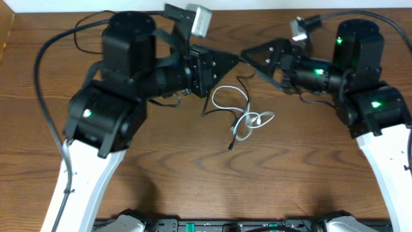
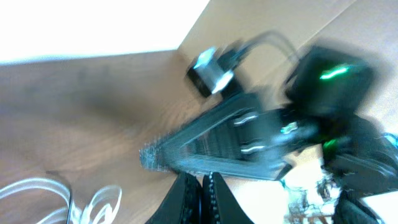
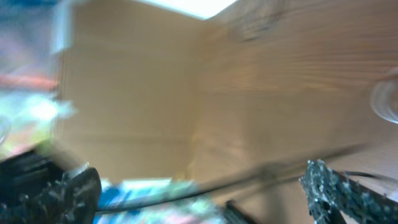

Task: Untangle cables

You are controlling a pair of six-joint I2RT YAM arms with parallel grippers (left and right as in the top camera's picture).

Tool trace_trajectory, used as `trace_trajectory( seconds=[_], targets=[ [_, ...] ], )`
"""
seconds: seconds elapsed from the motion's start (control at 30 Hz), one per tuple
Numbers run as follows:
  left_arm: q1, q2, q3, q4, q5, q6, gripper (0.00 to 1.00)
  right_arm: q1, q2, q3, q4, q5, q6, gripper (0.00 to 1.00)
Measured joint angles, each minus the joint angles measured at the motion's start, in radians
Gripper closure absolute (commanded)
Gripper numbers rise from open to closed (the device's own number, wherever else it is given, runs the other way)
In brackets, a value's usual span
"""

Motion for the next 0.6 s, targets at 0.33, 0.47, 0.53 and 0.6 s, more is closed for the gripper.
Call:
trace_trajectory(
  seconds=[0.33,0.47,0.53,0.6],
  targets=[
    [0.000,-0.150,0.014,0.160,-0.113,-0.130,0.93,-0.045,0.015,-0.016,-0.288,0.130,-0.264,0.01],
    [0.000,-0.121,0.013,0.261,-0.135,-0.191,0.93,0.013,0.020,-0.016,-0.366,0.140,-0.343,0.01],
    [0.000,-0.109,0.013,0.327,-0.154,-0.223,0.92,0.062,0.031,-0.016,-0.372,0.147,-0.373,0.01],
    [0.000,-0.103,0.013,0.383,-0.190,-0.262,0.93,0.103,0.042,-0.016,-0.372,0.163,-0.387,0.01]
  ],
)
